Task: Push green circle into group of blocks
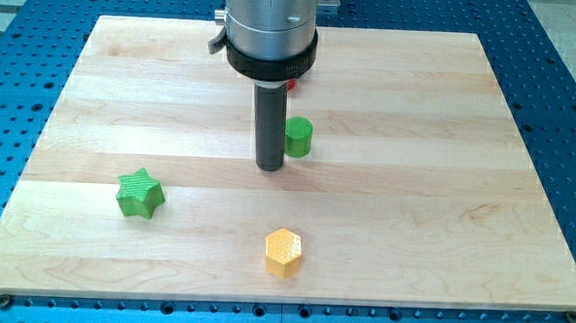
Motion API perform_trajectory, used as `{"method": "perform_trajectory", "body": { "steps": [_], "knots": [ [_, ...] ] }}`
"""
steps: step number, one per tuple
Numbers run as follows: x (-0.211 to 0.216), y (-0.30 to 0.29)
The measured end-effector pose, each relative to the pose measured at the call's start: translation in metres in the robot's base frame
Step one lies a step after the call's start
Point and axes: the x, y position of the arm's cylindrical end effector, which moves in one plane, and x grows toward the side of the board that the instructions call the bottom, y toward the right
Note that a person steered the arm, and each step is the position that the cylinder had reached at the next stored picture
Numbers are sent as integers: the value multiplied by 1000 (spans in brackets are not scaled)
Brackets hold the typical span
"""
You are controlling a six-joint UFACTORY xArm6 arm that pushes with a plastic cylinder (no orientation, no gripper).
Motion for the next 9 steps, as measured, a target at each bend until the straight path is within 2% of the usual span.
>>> {"method": "perform_trajectory", "body": {
  "steps": [3, 4, 5, 6, 7, 8, 9],
  "knots": [
    [10, 4],
    [32, 42],
    [34, 81],
    [-30, 37],
    [-57, -9],
    [-41, -3],
    [-58, -31]
  ]
}}
